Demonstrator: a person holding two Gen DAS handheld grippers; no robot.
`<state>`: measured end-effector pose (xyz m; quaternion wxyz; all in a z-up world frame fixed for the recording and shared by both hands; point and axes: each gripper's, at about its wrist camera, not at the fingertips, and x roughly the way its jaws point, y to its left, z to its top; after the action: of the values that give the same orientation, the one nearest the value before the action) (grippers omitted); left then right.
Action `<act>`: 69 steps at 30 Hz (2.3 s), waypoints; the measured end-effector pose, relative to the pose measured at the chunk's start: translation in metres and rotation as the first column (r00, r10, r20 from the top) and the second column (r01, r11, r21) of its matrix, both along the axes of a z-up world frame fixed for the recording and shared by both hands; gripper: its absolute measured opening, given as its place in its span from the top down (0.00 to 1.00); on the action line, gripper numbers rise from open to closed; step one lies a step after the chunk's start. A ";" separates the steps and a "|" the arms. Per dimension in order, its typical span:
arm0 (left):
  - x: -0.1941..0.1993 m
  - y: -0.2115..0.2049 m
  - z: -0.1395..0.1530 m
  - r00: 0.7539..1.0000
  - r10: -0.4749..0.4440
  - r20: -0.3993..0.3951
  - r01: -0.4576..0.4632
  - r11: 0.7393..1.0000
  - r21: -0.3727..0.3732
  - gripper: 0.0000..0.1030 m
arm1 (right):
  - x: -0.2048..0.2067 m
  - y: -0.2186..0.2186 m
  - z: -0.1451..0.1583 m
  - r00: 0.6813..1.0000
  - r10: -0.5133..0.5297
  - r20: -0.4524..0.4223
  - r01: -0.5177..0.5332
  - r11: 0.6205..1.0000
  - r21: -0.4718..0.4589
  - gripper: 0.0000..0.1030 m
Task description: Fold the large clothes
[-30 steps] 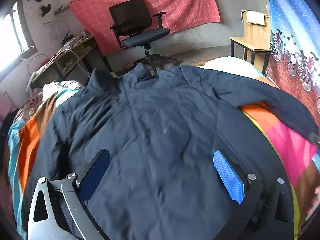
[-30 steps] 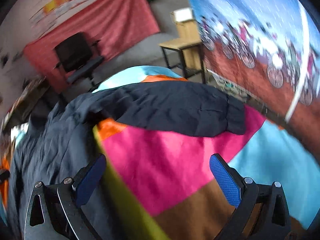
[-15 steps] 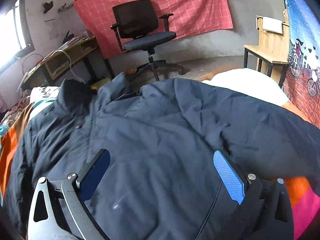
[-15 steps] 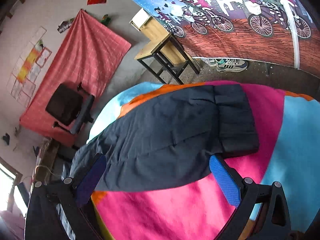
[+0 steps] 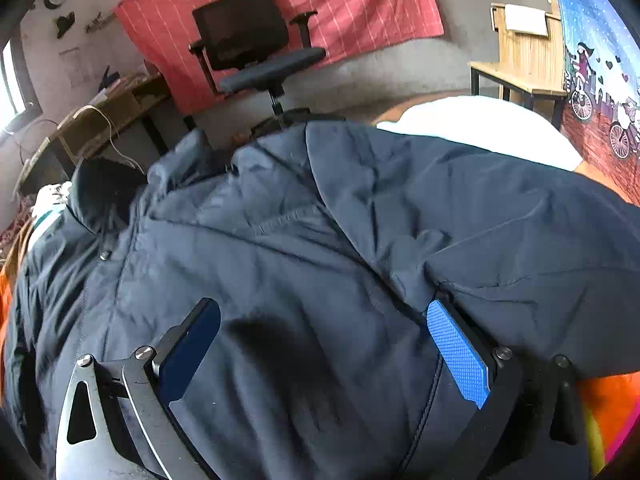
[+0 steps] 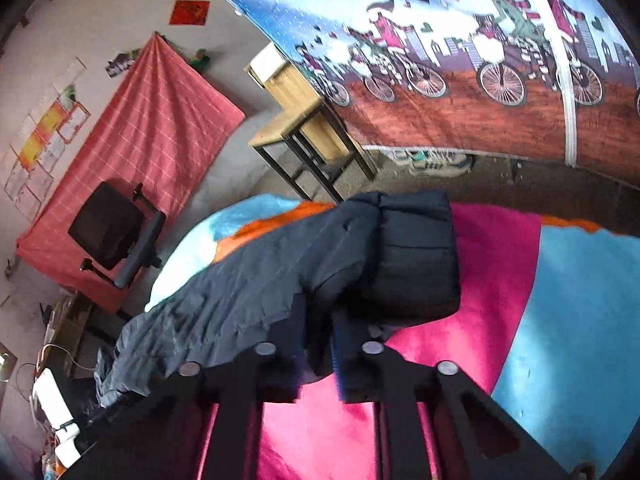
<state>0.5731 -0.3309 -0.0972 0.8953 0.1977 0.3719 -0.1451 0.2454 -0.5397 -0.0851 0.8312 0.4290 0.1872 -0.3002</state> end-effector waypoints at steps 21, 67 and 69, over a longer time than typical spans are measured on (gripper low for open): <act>-0.063 0.213 0.091 0.987 0.158 0.018 -0.149 0.961 -0.233 0.02 | 0.092 0.154 0.206 0.874 0.473 0.108 -0.348 0.766 -0.540 0.98; -0.012 0.105 0.085 0.925 -0.276 -0.261 -0.010 0.670 -0.743 1.00 | 0.113 0.124 0.051 0.759 0.601 -0.251 -0.650 0.688 -0.322 0.40; -0.015 0.115 0.099 0.941 -0.259 -0.217 0.010 0.664 -0.748 1.00 | 0.111 0.126 0.052 0.761 0.602 -0.242 -0.649 0.690 -0.322 0.38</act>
<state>0.5584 -0.2156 0.0018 0.8164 -0.1778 0.3990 -0.3778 0.3564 -0.4138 -0.0328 0.9383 0.1482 0.3077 -0.0542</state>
